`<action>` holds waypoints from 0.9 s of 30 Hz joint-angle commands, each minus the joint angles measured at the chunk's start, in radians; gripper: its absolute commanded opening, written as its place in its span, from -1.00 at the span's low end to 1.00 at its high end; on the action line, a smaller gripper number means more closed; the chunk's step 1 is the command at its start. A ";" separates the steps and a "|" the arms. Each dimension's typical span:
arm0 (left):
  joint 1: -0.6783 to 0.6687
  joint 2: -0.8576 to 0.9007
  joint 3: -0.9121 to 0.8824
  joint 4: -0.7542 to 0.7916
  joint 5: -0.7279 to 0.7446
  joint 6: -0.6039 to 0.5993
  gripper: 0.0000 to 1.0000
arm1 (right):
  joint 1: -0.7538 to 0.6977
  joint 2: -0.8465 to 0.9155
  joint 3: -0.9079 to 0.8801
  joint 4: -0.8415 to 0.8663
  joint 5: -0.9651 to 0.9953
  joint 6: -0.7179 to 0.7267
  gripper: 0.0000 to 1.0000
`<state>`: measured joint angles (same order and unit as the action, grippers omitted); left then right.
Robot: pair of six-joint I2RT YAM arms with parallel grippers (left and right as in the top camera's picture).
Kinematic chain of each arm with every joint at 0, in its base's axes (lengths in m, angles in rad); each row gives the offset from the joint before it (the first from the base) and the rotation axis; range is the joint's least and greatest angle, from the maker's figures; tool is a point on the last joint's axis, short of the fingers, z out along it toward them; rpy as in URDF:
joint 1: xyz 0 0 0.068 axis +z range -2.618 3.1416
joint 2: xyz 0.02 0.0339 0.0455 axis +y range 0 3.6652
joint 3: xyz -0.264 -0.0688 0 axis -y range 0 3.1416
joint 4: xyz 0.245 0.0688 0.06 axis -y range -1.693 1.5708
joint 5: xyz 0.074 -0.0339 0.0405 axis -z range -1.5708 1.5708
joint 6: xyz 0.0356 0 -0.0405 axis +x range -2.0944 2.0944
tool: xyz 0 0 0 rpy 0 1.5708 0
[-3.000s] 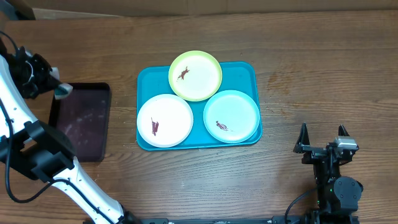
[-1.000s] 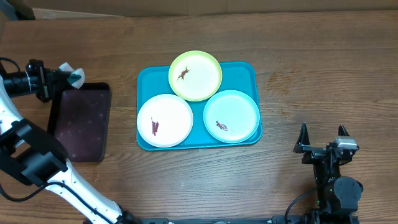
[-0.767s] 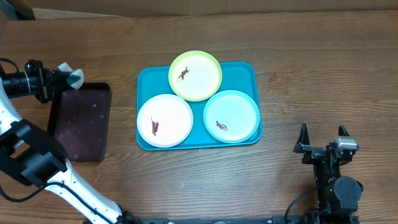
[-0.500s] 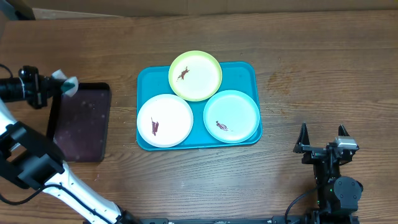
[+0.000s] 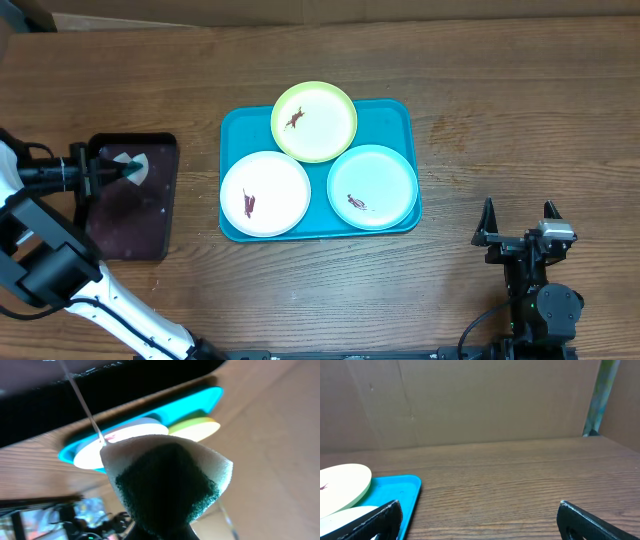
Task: Clean dirty plates on tray and stack at the side
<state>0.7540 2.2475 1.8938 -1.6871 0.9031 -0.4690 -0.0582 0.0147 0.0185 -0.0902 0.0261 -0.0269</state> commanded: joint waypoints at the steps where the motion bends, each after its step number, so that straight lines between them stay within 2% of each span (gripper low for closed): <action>1: 0.042 -0.027 0.035 -0.004 0.143 0.002 -0.92 | -0.005 -0.012 -0.011 0.007 -0.002 -0.007 1.00; 3: 0.057 -0.031 0.037 -0.003 0.143 0.002 -0.92 | -0.005 -0.012 -0.011 0.007 -0.002 -0.007 1.00; 5: 0.069 -0.031 0.037 -0.002 0.131 0.059 -0.91 | -0.005 -0.012 -0.011 0.007 -0.002 -0.007 1.00; 7: 0.074 -0.029 0.037 0.029 0.022 0.071 -0.92 | -0.005 -0.012 -0.011 0.007 -0.002 -0.007 1.00; 9: 0.074 -0.029 0.029 0.066 -0.128 0.033 -0.92 | -0.005 -0.012 -0.011 0.007 -0.002 -0.007 1.00; 11: 0.067 -0.029 0.008 0.099 -0.176 0.060 -0.92 | -0.005 -0.012 -0.011 0.007 -0.002 -0.007 1.00; 15: 0.049 -0.029 -0.025 0.106 -0.171 0.186 -0.92 | -0.005 -0.012 -0.011 0.007 -0.002 -0.007 1.00; 18: 0.044 -0.030 -0.015 0.088 -0.094 0.272 -0.92 | -0.005 -0.012 -0.011 0.007 -0.002 -0.007 1.00; 24: 0.056 -0.035 0.109 -0.004 0.038 0.342 -0.92 | -0.005 -0.012 -0.011 0.007 -0.002 -0.007 1.00; 27: 0.057 -0.071 0.204 -0.004 -0.018 0.361 -0.92 | -0.005 -0.012 -0.011 0.007 -0.002 -0.007 1.00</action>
<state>0.8009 2.2463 2.0041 -1.6859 0.8612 -0.1799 -0.0586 0.0147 0.0185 -0.0898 0.0257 -0.0269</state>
